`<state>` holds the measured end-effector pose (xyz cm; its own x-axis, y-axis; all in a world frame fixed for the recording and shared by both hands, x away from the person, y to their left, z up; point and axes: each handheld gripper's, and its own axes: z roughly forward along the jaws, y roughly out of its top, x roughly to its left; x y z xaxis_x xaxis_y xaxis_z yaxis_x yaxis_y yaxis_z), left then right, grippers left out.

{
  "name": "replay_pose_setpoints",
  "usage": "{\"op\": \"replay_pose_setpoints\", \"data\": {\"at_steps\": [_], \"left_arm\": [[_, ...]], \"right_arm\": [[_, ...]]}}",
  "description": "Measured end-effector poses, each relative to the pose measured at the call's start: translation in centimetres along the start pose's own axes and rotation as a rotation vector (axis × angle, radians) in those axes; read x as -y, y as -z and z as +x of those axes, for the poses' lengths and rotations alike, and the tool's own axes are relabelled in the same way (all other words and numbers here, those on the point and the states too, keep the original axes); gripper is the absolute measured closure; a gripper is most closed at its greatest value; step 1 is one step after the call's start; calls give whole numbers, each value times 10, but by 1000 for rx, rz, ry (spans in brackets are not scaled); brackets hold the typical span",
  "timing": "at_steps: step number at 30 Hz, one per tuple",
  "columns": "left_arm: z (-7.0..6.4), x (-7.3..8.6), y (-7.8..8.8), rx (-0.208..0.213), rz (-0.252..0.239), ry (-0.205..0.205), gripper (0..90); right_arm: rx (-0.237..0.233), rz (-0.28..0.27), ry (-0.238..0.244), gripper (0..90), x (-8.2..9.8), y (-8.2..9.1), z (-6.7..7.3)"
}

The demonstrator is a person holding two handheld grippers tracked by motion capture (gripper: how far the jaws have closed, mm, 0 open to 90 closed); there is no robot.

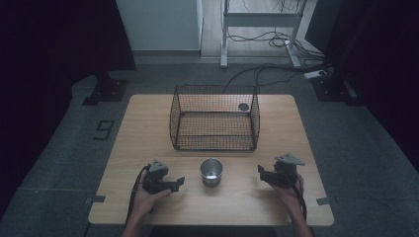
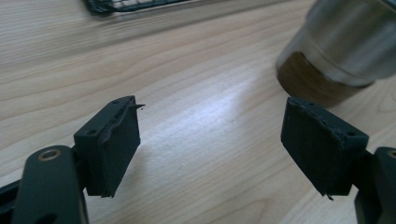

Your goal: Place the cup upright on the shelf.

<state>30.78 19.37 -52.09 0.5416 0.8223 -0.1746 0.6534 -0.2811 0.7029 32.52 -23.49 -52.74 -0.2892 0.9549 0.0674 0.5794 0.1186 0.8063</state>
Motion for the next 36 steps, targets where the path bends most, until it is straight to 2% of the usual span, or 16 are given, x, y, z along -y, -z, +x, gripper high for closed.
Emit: {"op": "replay_pose_setpoints", "data": {"at_steps": [4, 6, 9, 15, 23, 36], "left_arm": [[0, -1, 0, -4, -1, 2, 198], [0, -1, 1, 1, -1, -5, 198], [2, -1, 1, -4, -5, 3, 198], [3, -1, 1, -5, -5, 9, 198], [1, -1, -3, 6, 6, -3, 198], [-1, -3, -8, 22, 15, -11, 198]], "right_arm": [[-9, -11, 15, 133, -2, 8, 1], [-21, -22, 7, 134, -3, 12, 1], [-32, -33, 30, 136, -6, 16, 6], [-83, -69, 74, 138, -15, 30, 18], [-113, -104, 85, 141, -22, 42, 31], [-146, -131, 118, 146, -34, 50, 47]]}}
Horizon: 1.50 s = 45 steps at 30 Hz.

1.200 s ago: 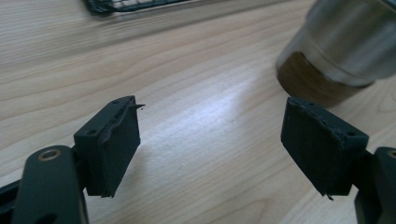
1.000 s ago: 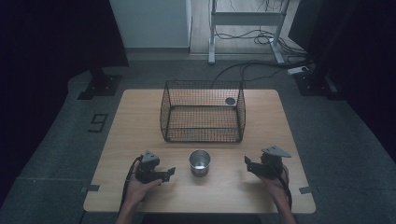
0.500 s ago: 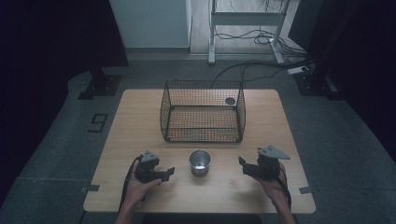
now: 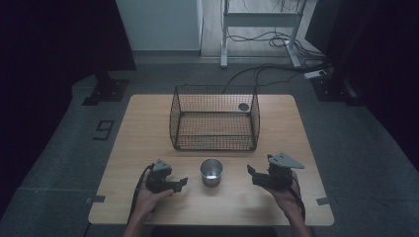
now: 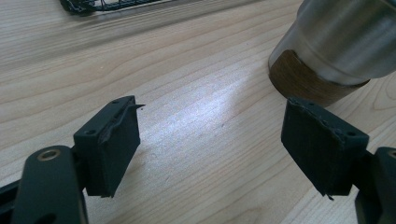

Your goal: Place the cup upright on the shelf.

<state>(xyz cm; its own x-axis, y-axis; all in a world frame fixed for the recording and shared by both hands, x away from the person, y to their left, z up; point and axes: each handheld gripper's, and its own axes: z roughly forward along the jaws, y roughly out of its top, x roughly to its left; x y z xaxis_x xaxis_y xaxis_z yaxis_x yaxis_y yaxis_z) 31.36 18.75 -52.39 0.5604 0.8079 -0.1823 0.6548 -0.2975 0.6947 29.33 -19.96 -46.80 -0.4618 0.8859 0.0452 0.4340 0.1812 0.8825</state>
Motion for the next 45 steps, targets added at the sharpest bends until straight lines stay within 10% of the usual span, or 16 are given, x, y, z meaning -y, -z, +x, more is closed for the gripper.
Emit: {"op": "replay_pose_setpoints", "data": {"at_steps": [45], "left_arm": [[7, -3, 17, -8, -44, 14, 198]], "right_arm": [[-254, 34, 39, 94, -22, -58, 70]]}}
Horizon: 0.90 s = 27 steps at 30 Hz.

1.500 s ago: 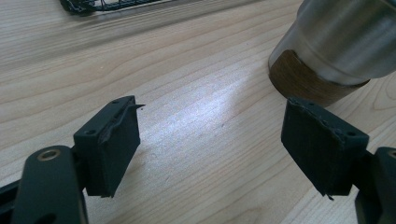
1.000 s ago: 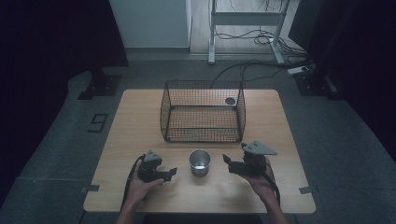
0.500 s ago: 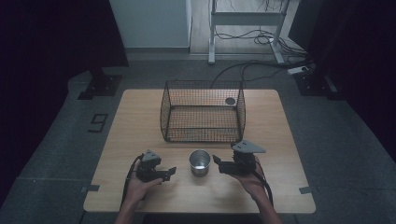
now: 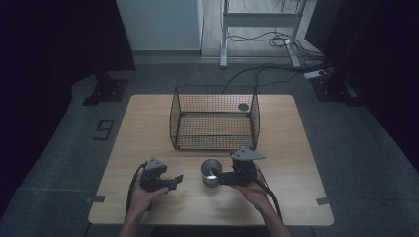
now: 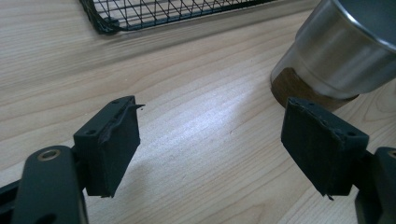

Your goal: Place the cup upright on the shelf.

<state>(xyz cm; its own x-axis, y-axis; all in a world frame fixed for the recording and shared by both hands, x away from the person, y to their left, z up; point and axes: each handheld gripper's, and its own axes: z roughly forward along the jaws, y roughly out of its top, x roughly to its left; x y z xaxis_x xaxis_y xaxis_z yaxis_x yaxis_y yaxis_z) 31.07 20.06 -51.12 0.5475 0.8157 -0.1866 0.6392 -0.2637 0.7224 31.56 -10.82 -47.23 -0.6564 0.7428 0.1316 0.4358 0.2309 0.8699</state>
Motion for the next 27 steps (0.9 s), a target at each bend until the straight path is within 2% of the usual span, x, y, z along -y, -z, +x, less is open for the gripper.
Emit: {"op": "replay_pose_setpoints", "data": {"at_steps": [7, 19, 27], "left_arm": [[-1, 0, 0, 2, 1, -2, 198], [-1, 0, -1, 3, 3, -4, 198], [-2, 1, -3, 5, 12, -10, 198]], "right_arm": [[-17, 26, 2, 52, 3, -14, 6], [-34, 65, 38, 10, 10, -37, 18], [-17, 82, 65, 3, 17, -49, 22]]}}
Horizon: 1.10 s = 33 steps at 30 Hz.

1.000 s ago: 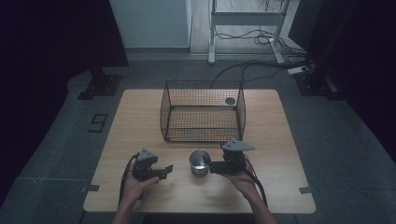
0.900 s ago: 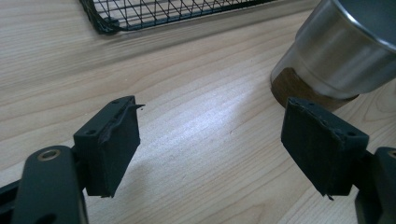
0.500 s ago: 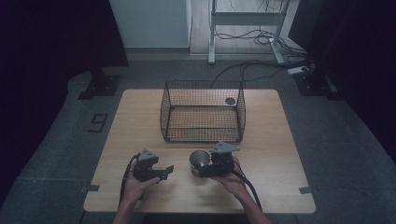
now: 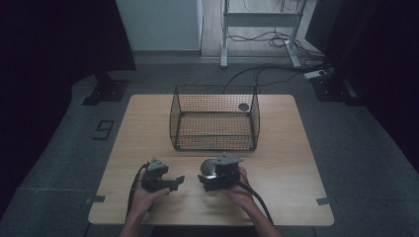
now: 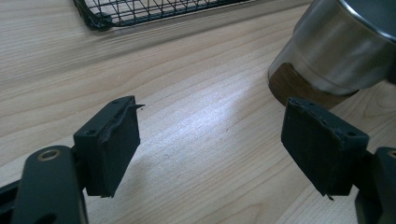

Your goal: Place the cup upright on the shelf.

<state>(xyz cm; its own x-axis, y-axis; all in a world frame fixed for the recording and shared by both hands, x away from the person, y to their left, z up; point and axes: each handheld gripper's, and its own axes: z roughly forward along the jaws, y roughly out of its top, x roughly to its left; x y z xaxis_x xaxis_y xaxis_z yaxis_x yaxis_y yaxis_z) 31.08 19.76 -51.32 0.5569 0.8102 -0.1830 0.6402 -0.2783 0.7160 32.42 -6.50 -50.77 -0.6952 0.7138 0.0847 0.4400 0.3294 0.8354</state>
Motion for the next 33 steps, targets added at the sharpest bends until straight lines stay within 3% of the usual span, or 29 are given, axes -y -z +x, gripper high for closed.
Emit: {"op": "replay_pose_setpoints", "data": {"at_steps": [6, 9, 19, 22, 33], "left_arm": [[2, 0, 1, -4, -2, 6, 198], [3, 1, 1, -6, -4, 7, 198], [3, 0, 2, -7, -10, 11, 198], [4, 1, 1, -7, -6, 15, 198], [6, 1, 4, -5, -15, 20, 198]], "right_arm": [[5, 19, 31, 56, 4, -6, 1], [24, 26, 48, 132, 6, -7, 1], [30, 25, 60, 144, 4, -3, -1], [18, 8, 44, 145, 0, 3, -4], [-16, -23, 64, 146, -27, 26, -5]]}}
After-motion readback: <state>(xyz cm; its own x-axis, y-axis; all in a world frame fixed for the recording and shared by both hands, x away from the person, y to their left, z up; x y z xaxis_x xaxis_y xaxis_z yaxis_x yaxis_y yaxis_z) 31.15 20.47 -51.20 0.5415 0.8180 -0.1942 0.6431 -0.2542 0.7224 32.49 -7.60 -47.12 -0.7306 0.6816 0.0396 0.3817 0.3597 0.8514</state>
